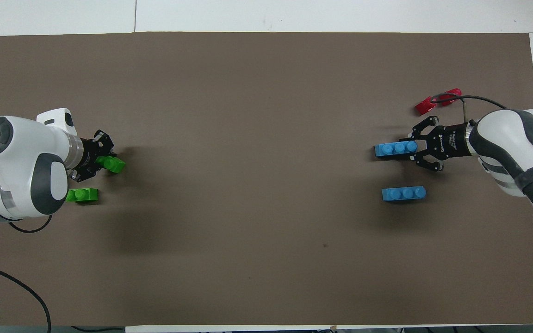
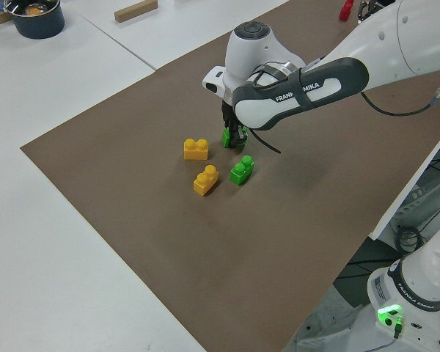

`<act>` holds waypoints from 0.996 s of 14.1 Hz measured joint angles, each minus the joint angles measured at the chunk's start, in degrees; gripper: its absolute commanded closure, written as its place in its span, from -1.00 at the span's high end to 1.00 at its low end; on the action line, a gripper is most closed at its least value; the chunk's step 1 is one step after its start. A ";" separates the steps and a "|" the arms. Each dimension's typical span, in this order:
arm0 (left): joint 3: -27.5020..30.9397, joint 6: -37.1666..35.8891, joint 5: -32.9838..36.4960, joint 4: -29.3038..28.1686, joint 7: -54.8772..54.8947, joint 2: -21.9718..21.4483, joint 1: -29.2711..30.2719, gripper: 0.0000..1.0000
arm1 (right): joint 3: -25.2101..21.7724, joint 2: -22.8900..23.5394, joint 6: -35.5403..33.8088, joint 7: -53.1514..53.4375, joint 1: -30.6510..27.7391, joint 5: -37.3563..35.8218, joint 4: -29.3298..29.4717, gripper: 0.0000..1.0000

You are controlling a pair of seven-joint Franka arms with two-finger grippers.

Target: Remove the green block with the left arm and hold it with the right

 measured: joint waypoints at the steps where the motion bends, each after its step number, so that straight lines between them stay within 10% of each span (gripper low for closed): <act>1: 0.00 0.04 0.00 0.00 0.64 0.00 0.00 0.51 | 0.01 -0.09 0.00 -0.01 0.00 0.00 0.13 0.91; 2: 0.03 0.05 0.00 -0.01 1.12 0.03 0.01 1.00 | 0.02 -0.23 -0.12 -0.01 0.00 0.00 0.48 0.92; 14: 0.15 -13.44 0.00 10.05 5.11 -3.17 0.54 1.00 | 0.28 -13.75 -12.81 0.25 0.14 -16.68 10.05 1.00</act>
